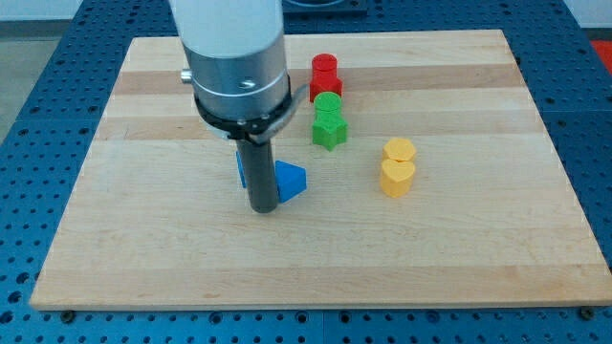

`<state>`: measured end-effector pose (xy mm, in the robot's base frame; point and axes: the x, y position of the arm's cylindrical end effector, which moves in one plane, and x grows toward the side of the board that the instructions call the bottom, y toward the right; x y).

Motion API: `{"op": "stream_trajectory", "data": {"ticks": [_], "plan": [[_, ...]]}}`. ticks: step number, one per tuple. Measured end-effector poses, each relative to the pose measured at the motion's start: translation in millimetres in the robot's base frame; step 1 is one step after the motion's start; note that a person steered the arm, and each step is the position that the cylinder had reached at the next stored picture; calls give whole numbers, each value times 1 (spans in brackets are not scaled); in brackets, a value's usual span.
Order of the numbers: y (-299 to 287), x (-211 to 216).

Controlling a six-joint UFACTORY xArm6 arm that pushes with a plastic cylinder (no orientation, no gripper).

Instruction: Slide the blue blocks bottom left to the yellow heart

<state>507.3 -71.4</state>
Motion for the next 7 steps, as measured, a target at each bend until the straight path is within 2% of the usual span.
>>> {"op": "stream_trajectory", "data": {"ticks": [2, 3, 5, 7], "plan": [[-48, -4], [-57, -25], [-57, -45], [-50, -45]]}}
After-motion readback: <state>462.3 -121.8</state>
